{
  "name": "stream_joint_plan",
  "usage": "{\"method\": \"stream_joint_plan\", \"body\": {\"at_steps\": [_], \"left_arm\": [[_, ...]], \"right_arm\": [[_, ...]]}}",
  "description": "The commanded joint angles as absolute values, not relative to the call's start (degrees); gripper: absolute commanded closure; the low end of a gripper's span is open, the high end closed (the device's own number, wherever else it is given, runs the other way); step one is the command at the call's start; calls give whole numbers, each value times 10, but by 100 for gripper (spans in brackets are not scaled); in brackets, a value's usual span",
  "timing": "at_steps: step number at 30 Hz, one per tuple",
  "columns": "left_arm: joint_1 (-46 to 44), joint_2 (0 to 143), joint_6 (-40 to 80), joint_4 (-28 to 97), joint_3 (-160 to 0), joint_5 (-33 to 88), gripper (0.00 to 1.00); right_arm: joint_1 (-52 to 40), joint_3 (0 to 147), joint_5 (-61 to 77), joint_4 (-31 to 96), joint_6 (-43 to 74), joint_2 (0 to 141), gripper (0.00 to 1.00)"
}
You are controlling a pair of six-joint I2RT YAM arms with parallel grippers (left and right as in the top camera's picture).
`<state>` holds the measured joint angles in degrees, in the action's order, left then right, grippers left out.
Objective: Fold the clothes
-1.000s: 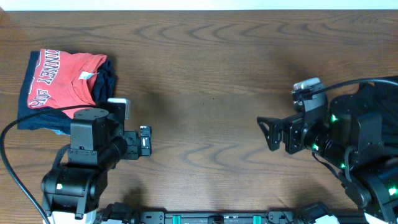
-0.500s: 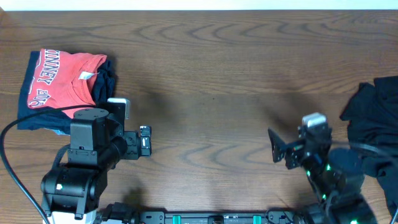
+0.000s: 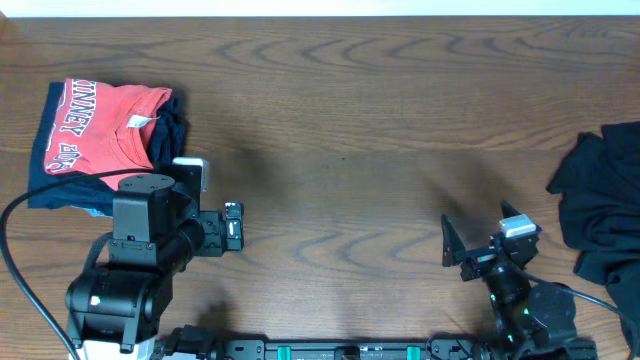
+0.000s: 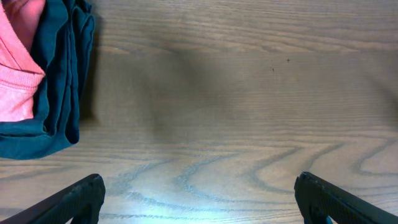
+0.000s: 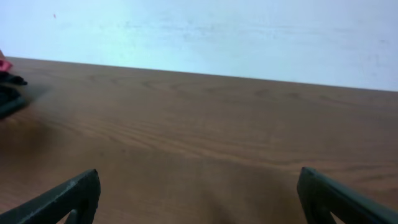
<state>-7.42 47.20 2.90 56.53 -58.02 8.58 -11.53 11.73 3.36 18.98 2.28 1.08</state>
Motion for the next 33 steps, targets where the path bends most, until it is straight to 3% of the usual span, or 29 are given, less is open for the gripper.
{"method": "stream_joint_plan", "body": {"at_steps": [1,15,33], "left_arm": [[-77,472,22,566,-592,81,2],[-77,472,22,565,-592,81,2],[-77,472,22,566,-592,81,2]], "right_arm": [[-111,83,28,162,14,3,1],[-111,3,28,-22,14,3,1],[-113,3,30,41,14,5,1]]}}
